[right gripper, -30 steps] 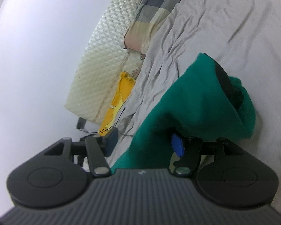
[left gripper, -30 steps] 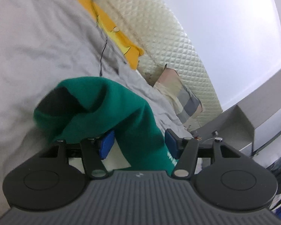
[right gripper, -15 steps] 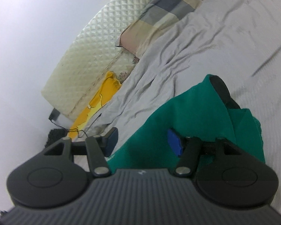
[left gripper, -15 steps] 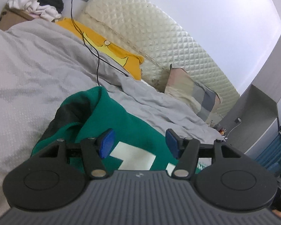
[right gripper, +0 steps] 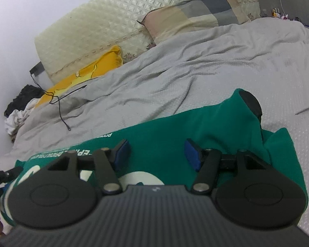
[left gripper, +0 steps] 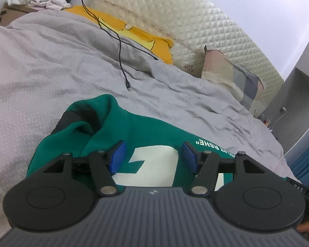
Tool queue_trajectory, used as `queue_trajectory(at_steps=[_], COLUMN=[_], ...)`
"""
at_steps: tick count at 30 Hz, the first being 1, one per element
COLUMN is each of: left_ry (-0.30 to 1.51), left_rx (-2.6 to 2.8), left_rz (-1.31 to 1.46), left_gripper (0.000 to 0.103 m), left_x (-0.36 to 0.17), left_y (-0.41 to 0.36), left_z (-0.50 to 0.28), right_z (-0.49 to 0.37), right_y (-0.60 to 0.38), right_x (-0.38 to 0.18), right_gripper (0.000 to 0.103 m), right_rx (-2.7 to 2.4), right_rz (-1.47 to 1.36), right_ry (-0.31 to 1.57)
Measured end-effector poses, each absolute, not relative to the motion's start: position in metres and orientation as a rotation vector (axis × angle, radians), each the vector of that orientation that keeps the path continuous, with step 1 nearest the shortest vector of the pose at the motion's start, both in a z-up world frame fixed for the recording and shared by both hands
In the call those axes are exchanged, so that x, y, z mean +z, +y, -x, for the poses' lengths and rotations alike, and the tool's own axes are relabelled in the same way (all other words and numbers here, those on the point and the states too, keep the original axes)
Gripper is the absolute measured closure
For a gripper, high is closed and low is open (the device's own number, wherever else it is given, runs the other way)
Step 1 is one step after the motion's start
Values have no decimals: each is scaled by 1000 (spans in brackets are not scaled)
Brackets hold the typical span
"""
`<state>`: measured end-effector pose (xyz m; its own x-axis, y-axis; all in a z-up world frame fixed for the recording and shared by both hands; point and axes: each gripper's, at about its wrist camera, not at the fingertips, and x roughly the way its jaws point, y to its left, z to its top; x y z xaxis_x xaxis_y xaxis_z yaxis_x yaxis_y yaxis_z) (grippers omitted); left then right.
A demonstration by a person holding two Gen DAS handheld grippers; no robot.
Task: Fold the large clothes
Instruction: 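Release the hoodie with both tools, showing the printed lettering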
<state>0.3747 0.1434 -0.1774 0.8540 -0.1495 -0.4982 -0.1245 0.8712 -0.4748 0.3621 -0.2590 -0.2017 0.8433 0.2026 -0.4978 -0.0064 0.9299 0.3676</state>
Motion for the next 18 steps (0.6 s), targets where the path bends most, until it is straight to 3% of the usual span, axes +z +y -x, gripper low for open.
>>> queue_trajectory(at_steps=[10,18], left_ry=[515,543], left_rx=[56,87], left_rz=[439,277], left_gripper=[34,32], left_x=[-141,-144], left_y=[142,119], left_z=[-324,-302], right_z=[-311,-283], right_y=[-227,-217], right_x=[-173,-178], right_gripper=[40,40], right_rx=[93,118], right_rz=[-205,-128], right_ry=[499,533])
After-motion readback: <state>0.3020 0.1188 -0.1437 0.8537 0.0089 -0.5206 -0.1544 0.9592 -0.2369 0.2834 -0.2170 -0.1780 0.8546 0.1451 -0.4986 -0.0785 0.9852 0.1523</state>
